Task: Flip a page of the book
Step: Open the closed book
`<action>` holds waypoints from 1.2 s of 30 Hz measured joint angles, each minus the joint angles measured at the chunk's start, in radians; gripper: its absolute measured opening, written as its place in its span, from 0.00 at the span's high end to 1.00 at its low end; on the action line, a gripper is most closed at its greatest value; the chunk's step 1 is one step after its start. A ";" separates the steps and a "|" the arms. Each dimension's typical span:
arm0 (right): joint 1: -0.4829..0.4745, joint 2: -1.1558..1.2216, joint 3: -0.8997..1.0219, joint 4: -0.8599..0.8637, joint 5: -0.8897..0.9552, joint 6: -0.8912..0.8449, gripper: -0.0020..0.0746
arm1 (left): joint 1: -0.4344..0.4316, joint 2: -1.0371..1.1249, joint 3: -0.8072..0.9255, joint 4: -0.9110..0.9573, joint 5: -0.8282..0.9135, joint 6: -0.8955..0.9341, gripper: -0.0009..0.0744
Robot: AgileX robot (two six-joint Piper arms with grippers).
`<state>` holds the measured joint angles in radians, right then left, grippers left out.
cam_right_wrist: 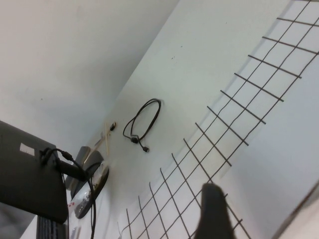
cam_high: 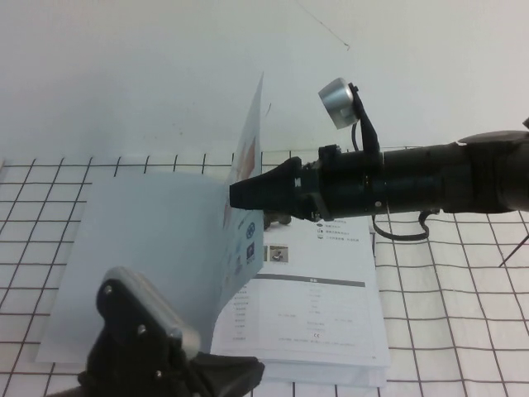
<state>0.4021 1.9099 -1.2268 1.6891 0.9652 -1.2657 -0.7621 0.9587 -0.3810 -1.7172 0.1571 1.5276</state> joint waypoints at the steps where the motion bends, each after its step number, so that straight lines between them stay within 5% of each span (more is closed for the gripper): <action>1: 0.005 0.000 0.000 0.000 -0.005 0.001 0.39 | -0.011 0.023 -0.010 0.000 0.000 0.000 0.99; 12: 0.033 0.000 0.000 0.000 0.030 0.000 0.39 | -0.026 0.271 -0.195 -0.012 -0.176 -0.164 0.99; 27: 0.033 -0.115 0.000 -0.002 0.056 -0.034 0.39 | -0.026 0.294 -0.210 -0.034 -0.512 -0.313 0.99; 36: 0.033 -0.115 0.000 -0.329 -0.123 0.035 0.39 | -0.026 0.294 -0.156 -0.042 -0.696 -0.391 0.99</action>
<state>0.4351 1.7954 -1.2268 1.3605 0.8422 -1.2307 -0.7884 1.2525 -0.5368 -1.7591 -0.5390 1.1364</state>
